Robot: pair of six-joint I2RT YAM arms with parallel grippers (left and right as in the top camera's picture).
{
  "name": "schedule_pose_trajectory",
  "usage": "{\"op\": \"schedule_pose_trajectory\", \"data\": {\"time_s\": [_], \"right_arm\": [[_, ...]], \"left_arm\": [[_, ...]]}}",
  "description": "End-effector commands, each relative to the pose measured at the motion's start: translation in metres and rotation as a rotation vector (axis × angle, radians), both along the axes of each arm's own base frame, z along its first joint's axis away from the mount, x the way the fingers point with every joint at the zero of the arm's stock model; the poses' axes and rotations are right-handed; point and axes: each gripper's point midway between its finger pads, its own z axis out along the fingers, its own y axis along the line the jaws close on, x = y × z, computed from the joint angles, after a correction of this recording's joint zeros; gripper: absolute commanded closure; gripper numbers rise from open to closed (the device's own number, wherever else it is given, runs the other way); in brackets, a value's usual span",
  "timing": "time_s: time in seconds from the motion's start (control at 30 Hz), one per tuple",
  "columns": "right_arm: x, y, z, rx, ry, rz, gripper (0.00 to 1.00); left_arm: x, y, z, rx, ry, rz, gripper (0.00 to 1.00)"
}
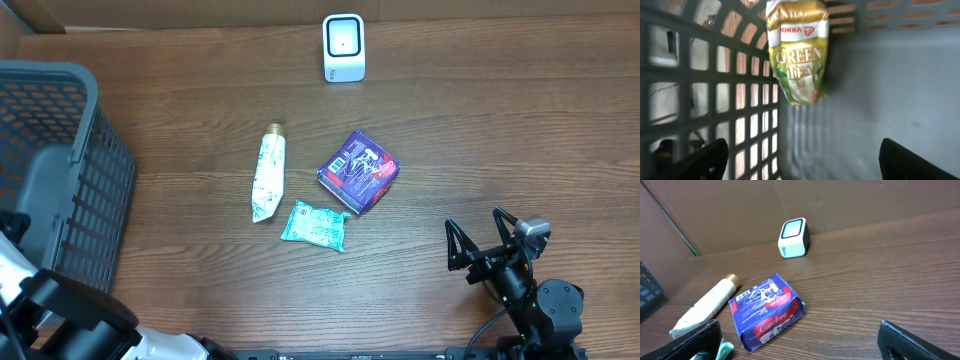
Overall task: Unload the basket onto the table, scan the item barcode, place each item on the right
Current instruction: 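Move the left gripper back into the basket toward the yellow bag, then grasp the yellow Pokka green tea pouch in the basket with left gripper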
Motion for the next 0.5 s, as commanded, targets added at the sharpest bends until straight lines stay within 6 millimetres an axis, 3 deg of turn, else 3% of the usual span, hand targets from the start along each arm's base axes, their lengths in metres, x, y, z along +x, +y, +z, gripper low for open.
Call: {"op": "schedule_pose_trajectory", "data": {"time_s": [0.0, 0.23, 0.47], "right_arm": [[-0.002, 0.001, 0.002, -0.001, 0.003, 0.006, 0.00], [-0.002, 0.001, 0.002, -0.001, 0.003, 0.006, 0.00], [-0.002, 0.001, 0.002, -0.001, 0.003, 0.006, 0.00]], "left_arm": [[-0.009, 0.002, -0.023, -0.017, 0.054, -0.030, 0.12], [-0.006, 0.023, -0.053, 0.031, 0.086, -0.179, 0.09], [-0.019, 0.036, -0.065, 0.068, 0.081, -0.161, 0.11]]}}
